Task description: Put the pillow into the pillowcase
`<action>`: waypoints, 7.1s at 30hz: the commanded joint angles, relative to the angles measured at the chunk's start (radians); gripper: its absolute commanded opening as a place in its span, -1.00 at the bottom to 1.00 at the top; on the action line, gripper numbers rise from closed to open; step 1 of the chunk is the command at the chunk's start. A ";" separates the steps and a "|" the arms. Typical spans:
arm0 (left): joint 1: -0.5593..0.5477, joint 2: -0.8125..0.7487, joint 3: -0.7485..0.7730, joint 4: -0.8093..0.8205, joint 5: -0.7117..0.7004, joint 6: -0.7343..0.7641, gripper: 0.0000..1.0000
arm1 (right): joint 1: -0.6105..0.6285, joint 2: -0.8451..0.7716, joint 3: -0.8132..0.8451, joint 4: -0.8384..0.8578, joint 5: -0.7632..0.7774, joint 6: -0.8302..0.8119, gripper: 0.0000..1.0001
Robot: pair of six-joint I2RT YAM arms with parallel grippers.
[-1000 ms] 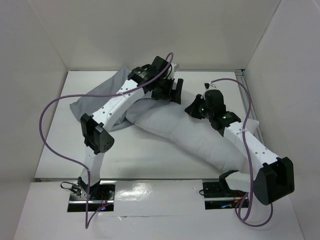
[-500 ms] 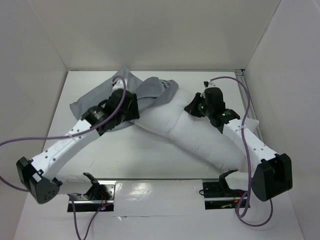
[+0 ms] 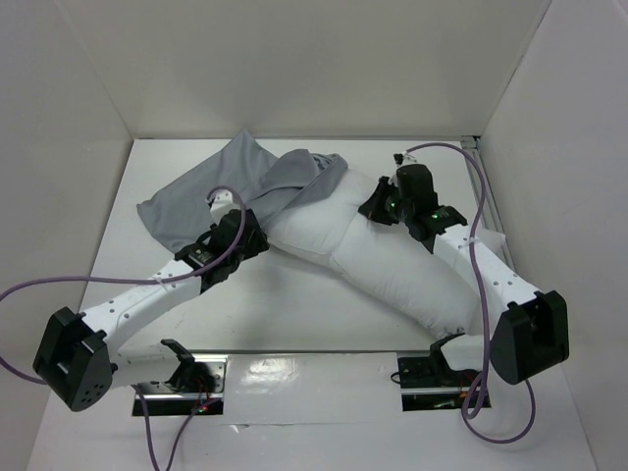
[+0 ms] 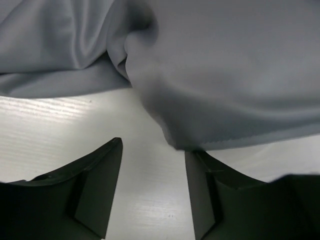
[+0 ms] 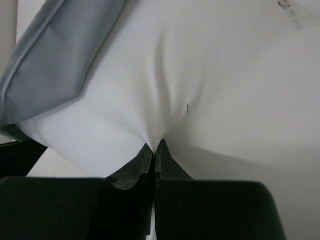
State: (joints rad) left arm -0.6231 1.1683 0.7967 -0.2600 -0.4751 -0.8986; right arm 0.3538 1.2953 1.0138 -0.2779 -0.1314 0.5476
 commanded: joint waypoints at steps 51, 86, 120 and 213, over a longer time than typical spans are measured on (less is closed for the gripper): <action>-0.055 0.574 1.169 -0.364 0.869 0.300 -1.00 | 0.071 0.067 0.298 0.062 0.289 0.177 -1.00; 0.284 0.712 1.064 -0.782 0.300 0.302 0.61 | -0.075 -0.112 0.237 -0.514 0.459 -0.087 0.96; -0.076 0.990 1.573 -0.705 0.629 0.415 -0.48 | -0.032 -0.358 -0.067 -0.342 0.268 0.163 -1.00; -0.007 0.050 0.134 -0.384 -0.194 -0.014 -1.00 | -0.033 -0.174 0.227 -0.687 0.288 -0.186 1.00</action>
State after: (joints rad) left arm -0.5926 1.2510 0.8665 -0.6437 -0.6682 -0.9371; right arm 0.3103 1.1122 1.2751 -0.8577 0.1432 0.3923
